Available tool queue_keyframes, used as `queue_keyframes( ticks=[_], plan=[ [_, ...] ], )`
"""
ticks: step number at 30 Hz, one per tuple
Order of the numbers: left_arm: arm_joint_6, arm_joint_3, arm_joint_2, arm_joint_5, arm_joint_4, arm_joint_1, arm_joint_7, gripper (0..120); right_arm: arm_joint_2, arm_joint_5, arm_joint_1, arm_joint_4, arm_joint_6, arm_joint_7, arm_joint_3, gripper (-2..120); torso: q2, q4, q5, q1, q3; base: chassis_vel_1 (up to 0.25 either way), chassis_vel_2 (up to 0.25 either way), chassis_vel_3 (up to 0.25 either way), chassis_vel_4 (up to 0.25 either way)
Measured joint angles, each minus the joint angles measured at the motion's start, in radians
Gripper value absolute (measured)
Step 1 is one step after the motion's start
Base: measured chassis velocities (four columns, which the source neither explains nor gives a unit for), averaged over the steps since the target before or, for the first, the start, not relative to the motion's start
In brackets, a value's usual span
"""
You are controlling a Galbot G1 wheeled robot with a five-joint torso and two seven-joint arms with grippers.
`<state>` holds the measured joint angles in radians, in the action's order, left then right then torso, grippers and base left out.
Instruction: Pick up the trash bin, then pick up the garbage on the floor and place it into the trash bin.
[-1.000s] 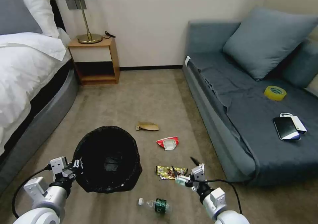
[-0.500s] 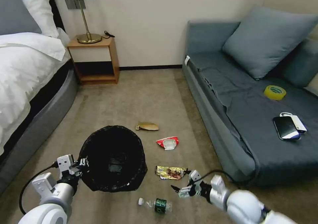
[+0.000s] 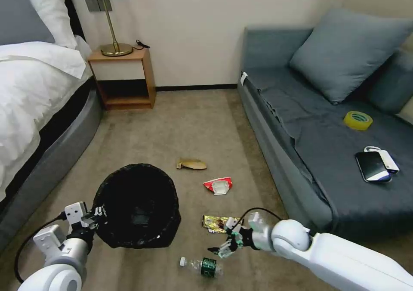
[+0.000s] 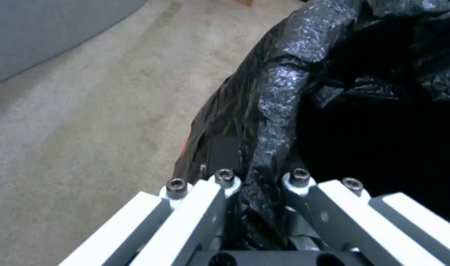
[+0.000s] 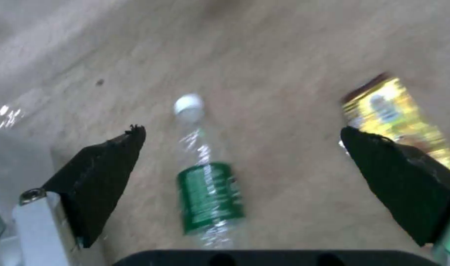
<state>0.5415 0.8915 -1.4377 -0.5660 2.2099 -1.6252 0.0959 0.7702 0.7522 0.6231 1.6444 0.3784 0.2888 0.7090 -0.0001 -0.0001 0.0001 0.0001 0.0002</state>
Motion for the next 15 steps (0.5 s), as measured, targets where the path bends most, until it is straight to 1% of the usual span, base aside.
queue_keyframes(
  ticks=[1, 2, 3, 7, 8, 10, 11, 14, 15],
  plan=[
    [0.0, 0.003, 0.001, -0.002, -0.002, 0.0, -0.002, 4, 0.003, 0.0, -0.006, -0.003, 0.003, 0.001, 0.009, 100, 0.0, 0.0, 0.0, 0.0, 0.0, 0.0, 0.0, 0.0, 0.0],
    [-0.001, 0.018, 0.008, -0.011, -0.013, 0.0, -0.01, 4, 0.014, 0.0, -0.024, -0.012, 0.016, 0.002, 0.04, 100, 0.0, 0.0002, -0.0004, 0.0, 0.0, 0.0, 0.0, 0.0, 0.0],
    [-0.001, 0.018, 0.008, -0.011, -0.013, 0.0, -0.01, 4, 0.014, 0.0, -0.024, -0.012, 0.016, 0.002, 0.04, 100, 0.0, 0.0002, -0.0004, 0.0, 0.0, 0.0, 0.0, 0.0, 0.0],
    [-0.01, 0.068, 0.028, -0.048, -0.045, -0.005, -0.03, 4, 0.045, -0.001, -0.049, -0.033, 0.04, -0.005, 0.106, 100, 0.0, 0.0001, -0.0004, 0.0, 0.0, 0.0, 0.0, 0.0, 0.0],
    [-0.01, 0.068, 0.028, -0.048, -0.045, -0.005, -0.03, 4, 0.045, -0.001, -0.049, -0.033, 0.04, -0.005, 0.106, 100, 0.0, 0.0001, -0.0004, 0.0, 0.0, 0.0, 0.0, 0.0, 0.0],
    [-0.013, 0.096, 0.039, -0.073, -0.056, -0.009, -0.039, 4, 0.066, 0.0, -0.059, -0.05, 0.048, -0.014, 0.134, 100, 0.0, 0.0001, -0.0002, 0.0, 0.0, 0.0, 0.0, 0.0, 0.0],
    [-0.013, 0.096, 0.039, -0.073, -0.056, -0.009, -0.039, 4, 0.066, 0.0, -0.059, -0.05, 0.048, -0.014, 0.134, 100, 0.0, 0.0001, -0.0002, 0.0, 0.0, 0.0, 0.0, 0.0, 0.0],
    [-0.024, 0.142, 0.058, -0.103, -0.08, -0.016, -0.053, 4, 0.102, 0.011, -0.084, -0.087, 0.063, -0.031, 0.189, 100, 0.0, 0.0001, -0.0004, 0.0, 0.0, 0.0, 0.0, 0.0, 0.0],
    [-0.024, 0.142, 0.058, -0.103, -0.08, -0.016, -0.053, 4, 0.102, 0.011, -0.084, -0.087, 0.063, -0.031, 0.189, 100, 0.0, 0.0001, -0.0004, 0.0, 0.0, 0.0, 0.0, 0.0, 0.0]
  ],
)
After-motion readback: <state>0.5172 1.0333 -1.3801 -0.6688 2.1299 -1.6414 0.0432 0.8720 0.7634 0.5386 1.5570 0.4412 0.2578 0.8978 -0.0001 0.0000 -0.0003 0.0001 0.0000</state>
